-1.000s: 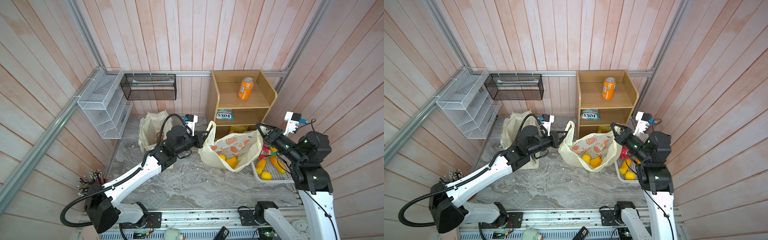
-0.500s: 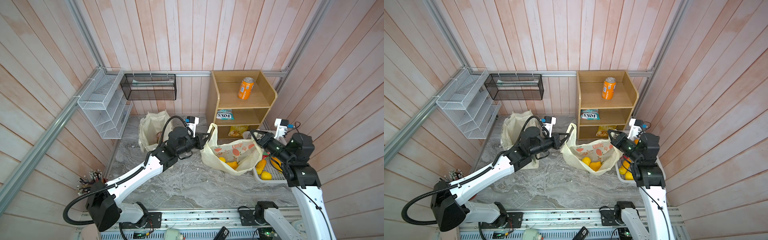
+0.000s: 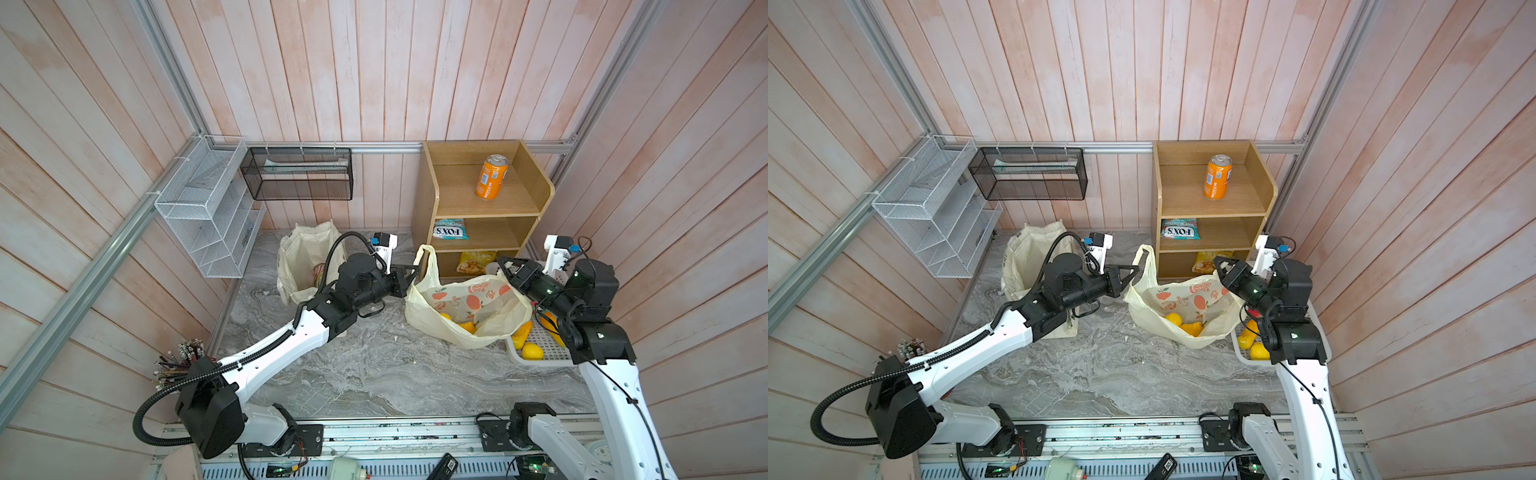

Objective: Place the mixed food into the grocery bags and tie them
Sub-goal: 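Move the right gripper's handle toward the left gripper above the bag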

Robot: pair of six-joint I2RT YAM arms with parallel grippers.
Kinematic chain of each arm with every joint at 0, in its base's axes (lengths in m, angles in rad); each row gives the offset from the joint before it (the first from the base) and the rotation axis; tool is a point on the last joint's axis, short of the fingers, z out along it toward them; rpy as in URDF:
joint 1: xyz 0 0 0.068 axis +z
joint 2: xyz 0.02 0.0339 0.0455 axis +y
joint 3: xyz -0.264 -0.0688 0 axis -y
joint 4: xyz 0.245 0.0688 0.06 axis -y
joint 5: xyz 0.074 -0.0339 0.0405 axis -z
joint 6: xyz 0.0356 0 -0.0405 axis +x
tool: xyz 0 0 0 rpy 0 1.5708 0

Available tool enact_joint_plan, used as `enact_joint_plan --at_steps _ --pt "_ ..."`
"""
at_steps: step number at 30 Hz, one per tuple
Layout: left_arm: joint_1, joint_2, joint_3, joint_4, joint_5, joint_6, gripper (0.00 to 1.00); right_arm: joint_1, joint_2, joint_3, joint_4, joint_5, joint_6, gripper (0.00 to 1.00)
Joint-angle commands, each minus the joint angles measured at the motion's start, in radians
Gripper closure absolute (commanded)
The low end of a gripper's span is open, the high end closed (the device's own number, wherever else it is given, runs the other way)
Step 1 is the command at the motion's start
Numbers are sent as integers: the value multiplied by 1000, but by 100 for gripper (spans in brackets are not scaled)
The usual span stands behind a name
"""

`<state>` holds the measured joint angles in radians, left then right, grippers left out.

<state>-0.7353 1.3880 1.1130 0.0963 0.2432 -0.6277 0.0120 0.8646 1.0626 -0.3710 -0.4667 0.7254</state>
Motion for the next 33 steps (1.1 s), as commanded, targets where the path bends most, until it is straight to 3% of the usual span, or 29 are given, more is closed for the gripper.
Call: enact_joint_plan --at_steps 1,3,8,14,17,24,33 --pt "12 16 -22 44 24 16 100 -5 8 85 -55 63 -82 49" --pt "14 17 -28 52 27 14 100 -8 19 125 -80 94 -107 42" --pt "15 10 -48 77 30 11 100 -9 49 235 -103 121 -145 39" --pt "14 -24 -94 152 27 -3 100 7 96 319 -52 -60 -181 38" --pt "14 -48 -115 212 22 -13 100 81 118 349 -38 -93 -202 35" --pt "12 -104 -149 351 3 -48 100 339 218 383 -47 -33 -245 31" --pt "-10 -124 -113 347 -1 -53 100 462 290 375 -4 1 -235 30"
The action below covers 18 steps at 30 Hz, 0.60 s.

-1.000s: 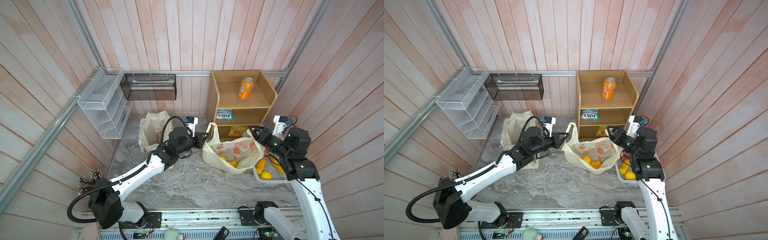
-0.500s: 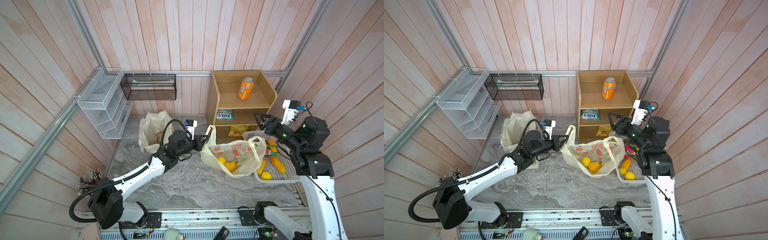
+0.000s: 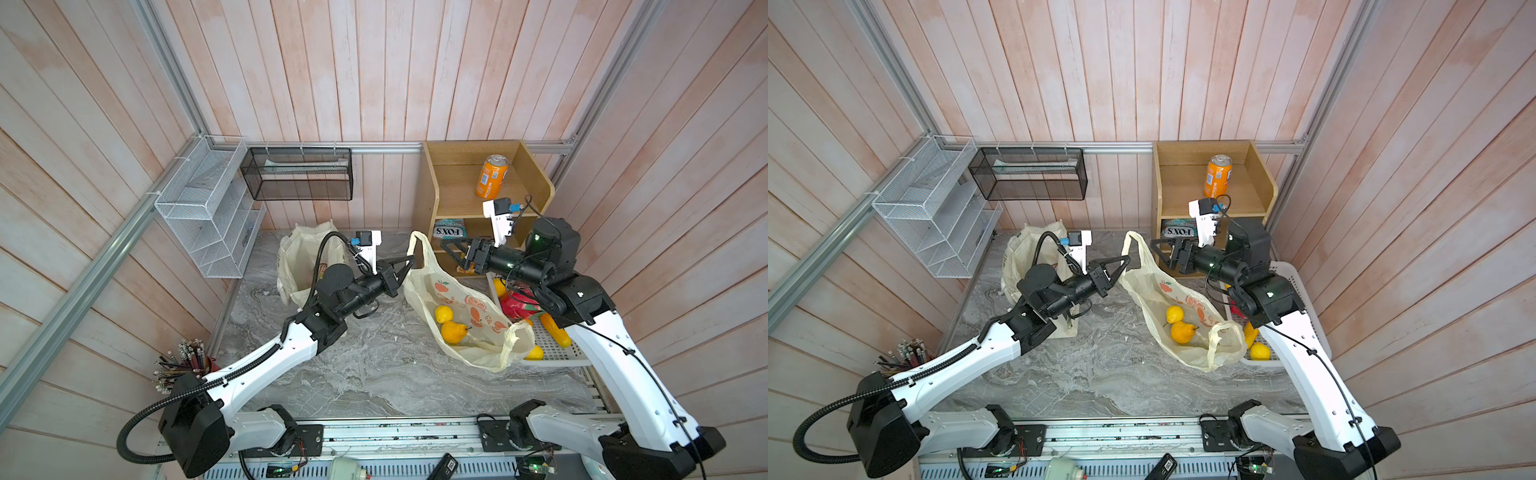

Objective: Place the mixed food into the grocery bags and tie them
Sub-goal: 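Move the right gripper's handle toward the left gripper above the bag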

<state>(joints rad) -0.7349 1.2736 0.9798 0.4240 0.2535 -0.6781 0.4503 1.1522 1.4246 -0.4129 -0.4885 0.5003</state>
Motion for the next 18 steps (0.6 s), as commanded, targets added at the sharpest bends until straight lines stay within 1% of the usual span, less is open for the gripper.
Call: enact_joint_plan --at_steps 1,10,18 --pt "-13 -9 23 19 -12 -3 100 31 6 14 43 25 -9 30" --pt "-38 -2 47 9 -22 2 100 74 57 30 72 49 -5 28" --pt "-61 20 73 -4 -20 3 100 109 138 82 84 77 -24 26"
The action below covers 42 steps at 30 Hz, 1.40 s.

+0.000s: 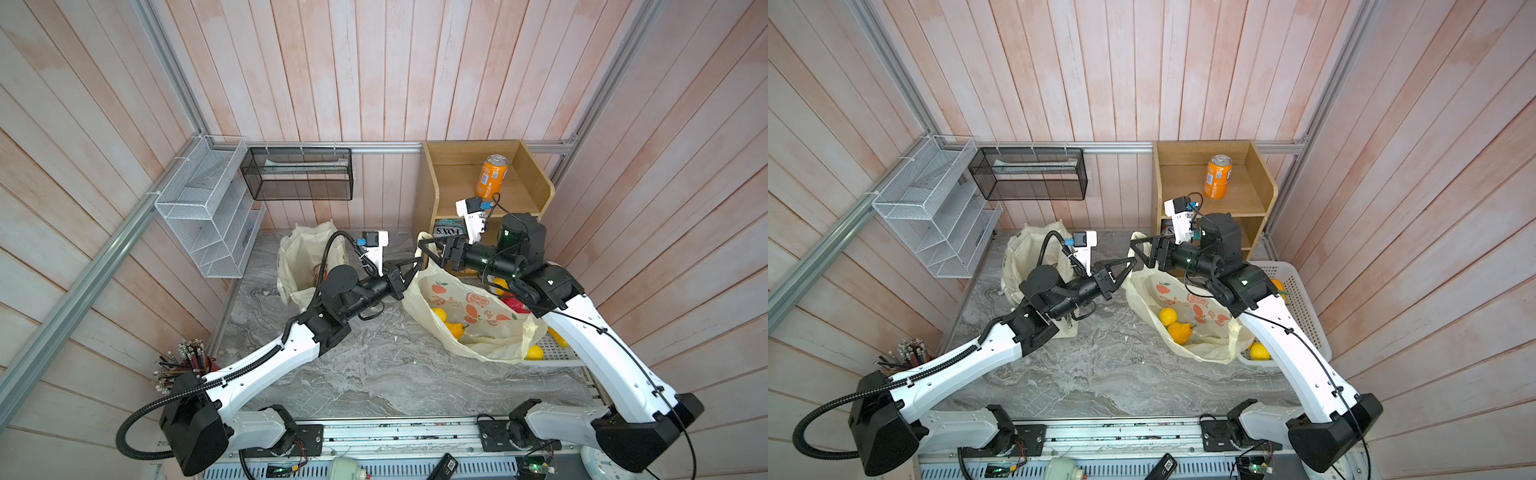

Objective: Place the mixed food into the grocery bags and tie them

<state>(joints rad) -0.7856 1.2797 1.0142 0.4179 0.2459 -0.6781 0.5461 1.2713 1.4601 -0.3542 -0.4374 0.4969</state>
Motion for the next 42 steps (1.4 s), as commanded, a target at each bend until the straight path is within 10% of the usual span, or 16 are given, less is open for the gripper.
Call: enact_joint_plan --at_steps 1,5,11,19,42 --pt "-13 15 40 1 -13 3 100 14 27 53 24 29 -24 26" --pt "-26 27 53 -5 -13 2 100 20 54 78 23 34 -32 34" --pt "-35 37 64 -25 15 19 93 20 68 103 12 31 -62 100" --pt "-11 -91 -17 -102 -44 128 37 -20 69 183 -61 -91 -165 100" --pt "31 140 204 -99 349 368 32 -46 91 178 10 -370 -159 100"
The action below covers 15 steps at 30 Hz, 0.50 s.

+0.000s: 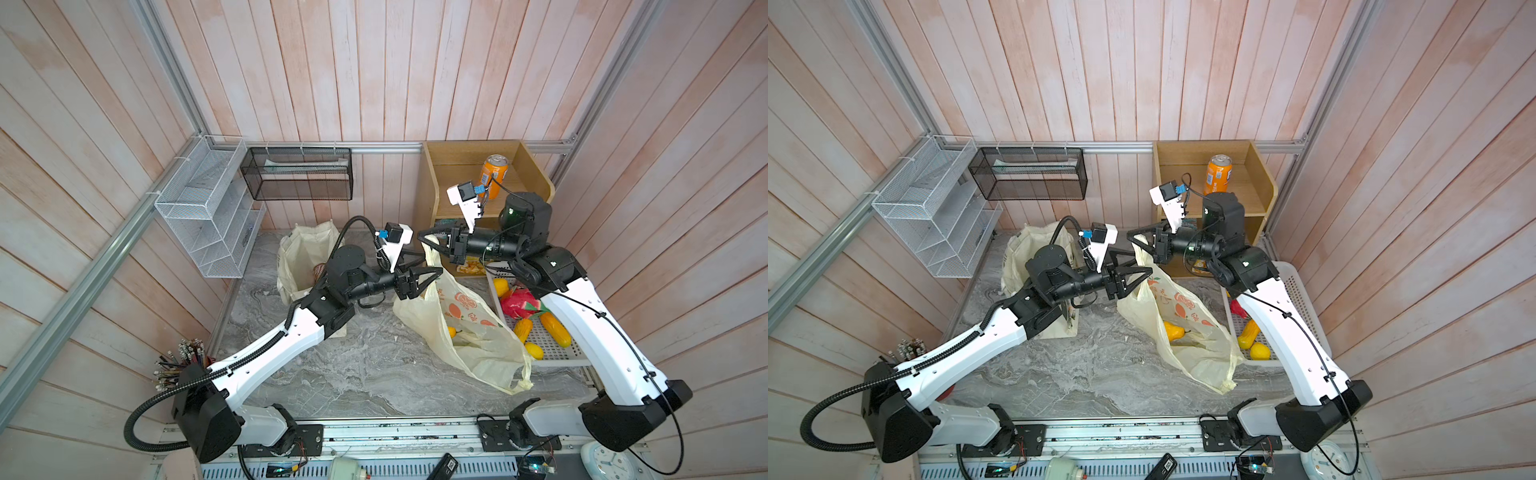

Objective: Place the mixed food into the grocery bags and tie them

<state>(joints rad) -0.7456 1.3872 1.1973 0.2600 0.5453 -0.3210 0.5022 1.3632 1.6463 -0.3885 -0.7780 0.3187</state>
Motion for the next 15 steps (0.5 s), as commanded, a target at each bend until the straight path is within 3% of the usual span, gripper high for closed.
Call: enact_joint_plan --at_steps 1,5,8,12,15 --pt "-13 47 15 86 45 -1 33 -2 -1 -13 56 -33 28 100" --pt "-32 93 -29 210 7 -54 42 -2 -4 -25 85 -38 46 100" --pt "-46 109 -68 303 -39 -94 59 -4 -8 -31 90 -33 51 100" --pt "-75 84 -113 330 -126 -112 91 -23 -13 -34 98 -27 61 100" --pt "-100 39 -161 328 -216 -144 100 -55 -18 -38 121 -17 90 100"
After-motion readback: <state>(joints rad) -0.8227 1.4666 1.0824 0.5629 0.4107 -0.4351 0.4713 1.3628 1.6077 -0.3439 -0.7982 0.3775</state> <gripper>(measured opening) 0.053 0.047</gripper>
